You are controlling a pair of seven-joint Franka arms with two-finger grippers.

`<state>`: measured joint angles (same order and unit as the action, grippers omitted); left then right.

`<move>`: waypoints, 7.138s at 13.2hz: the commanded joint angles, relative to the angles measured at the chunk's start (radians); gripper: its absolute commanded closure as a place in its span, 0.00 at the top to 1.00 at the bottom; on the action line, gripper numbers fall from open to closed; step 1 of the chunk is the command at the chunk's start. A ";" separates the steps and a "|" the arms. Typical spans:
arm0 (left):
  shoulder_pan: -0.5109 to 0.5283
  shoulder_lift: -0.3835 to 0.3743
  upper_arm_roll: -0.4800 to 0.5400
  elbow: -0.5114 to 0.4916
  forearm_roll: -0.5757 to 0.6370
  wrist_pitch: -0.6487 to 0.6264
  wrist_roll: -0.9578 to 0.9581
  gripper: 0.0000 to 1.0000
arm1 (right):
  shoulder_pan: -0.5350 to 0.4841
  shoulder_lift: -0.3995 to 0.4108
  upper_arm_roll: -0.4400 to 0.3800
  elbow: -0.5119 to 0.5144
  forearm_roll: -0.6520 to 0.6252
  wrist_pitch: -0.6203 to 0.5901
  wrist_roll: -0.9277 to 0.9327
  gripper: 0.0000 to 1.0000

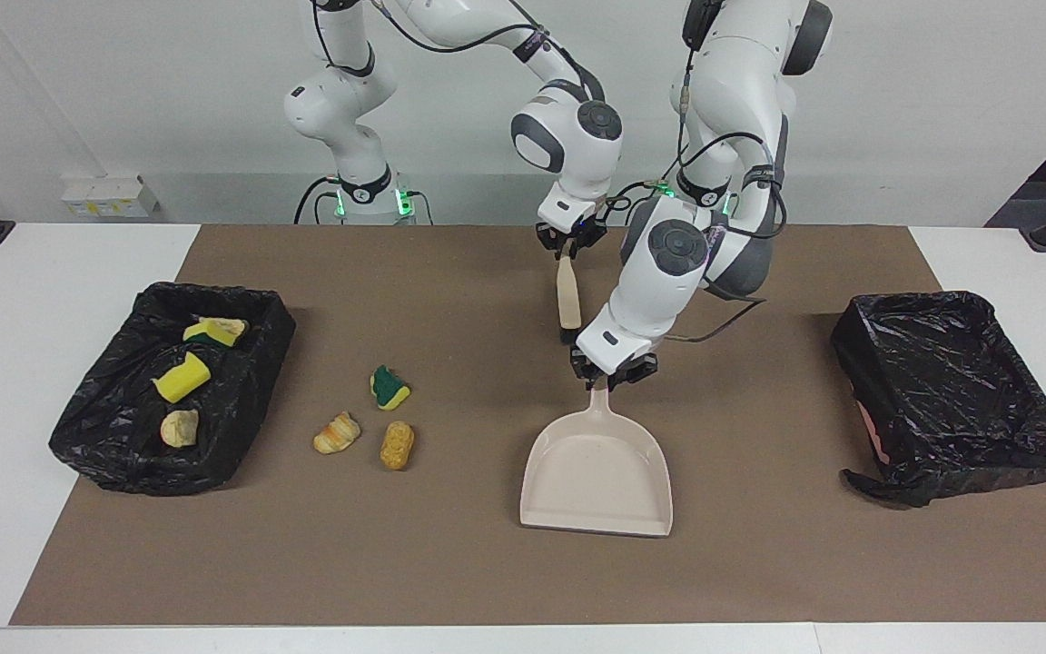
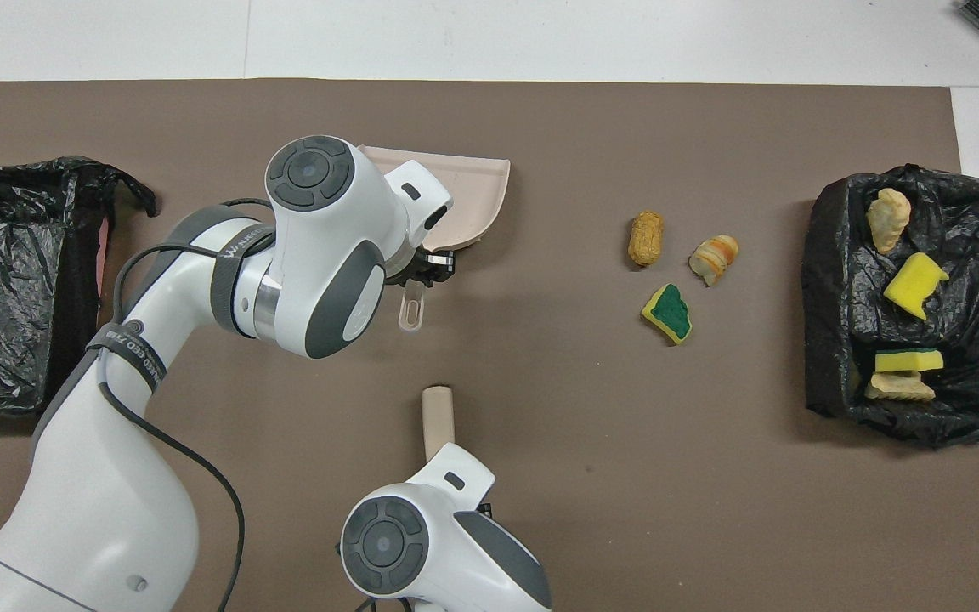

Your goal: Sweep and dump trash in bin

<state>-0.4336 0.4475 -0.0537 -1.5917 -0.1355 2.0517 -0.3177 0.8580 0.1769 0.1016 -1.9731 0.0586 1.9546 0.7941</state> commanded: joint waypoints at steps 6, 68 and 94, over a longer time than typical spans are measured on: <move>0.059 -0.006 -0.008 0.010 0.022 -0.087 0.077 0.00 | -0.073 -0.143 -0.011 0.023 0.004 -0.095 -0.059 0.00; 0.068 -0.213 -0.098 -0.258 0.186 -0.136 0.922 0.00 | -0.668 0.211 -0.051 0.304 -0.268 -0.292 -0.674 0.00; 0.104 -0.263 -0.095 -0.409 0.260 0.025 1.229 0.00 | -0.451 0.084 -0.036 0.343 0.115 -0.428 -0.436 0.00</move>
<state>-0.3326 0.2137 -0.1499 -1.9574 0.0917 2.0569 0.8650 0.4537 0.3042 0.0546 -1.5945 0.2187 1.5838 0.2868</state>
